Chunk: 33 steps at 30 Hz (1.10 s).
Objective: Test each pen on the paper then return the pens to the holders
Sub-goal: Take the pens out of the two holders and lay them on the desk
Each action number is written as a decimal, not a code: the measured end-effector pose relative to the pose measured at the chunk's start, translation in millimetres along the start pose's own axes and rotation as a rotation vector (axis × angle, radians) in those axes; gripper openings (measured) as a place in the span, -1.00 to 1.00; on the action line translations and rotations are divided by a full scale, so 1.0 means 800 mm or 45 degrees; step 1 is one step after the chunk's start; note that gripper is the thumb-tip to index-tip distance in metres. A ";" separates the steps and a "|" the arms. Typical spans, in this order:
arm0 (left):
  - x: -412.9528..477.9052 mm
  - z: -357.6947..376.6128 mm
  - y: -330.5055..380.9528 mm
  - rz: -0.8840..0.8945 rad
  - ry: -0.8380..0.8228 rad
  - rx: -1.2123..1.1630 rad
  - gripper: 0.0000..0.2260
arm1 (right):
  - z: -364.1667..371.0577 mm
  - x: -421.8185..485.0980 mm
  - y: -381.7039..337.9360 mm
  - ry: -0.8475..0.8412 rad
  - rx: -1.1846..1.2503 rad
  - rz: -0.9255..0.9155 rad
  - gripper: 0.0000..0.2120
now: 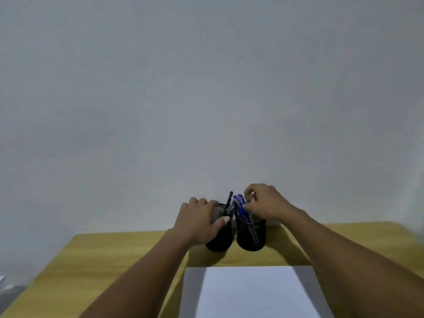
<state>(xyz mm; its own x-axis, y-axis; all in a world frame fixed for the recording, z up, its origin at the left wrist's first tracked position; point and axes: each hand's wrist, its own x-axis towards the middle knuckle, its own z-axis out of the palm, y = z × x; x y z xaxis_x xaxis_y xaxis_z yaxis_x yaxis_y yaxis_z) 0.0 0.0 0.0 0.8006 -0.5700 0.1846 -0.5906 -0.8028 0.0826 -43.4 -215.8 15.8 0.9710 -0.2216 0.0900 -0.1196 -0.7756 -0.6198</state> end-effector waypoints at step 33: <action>0.038 0.015 -0.004 -0.050 0.017 -0.971 -0.78 | 0.022 0.017 0.012 -0.120 -0.097 -0.050 -0.80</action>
<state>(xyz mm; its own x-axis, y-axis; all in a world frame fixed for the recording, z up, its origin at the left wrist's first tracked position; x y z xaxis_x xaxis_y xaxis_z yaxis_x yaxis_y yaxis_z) 27.2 -17.1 -6.3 0.8242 -0.5372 0.1791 -0.4716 -0.4762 0.7422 -27.7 -216.4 -2.5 0.9899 -0.1368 0.0371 -0.0933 -0.8258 -0.5562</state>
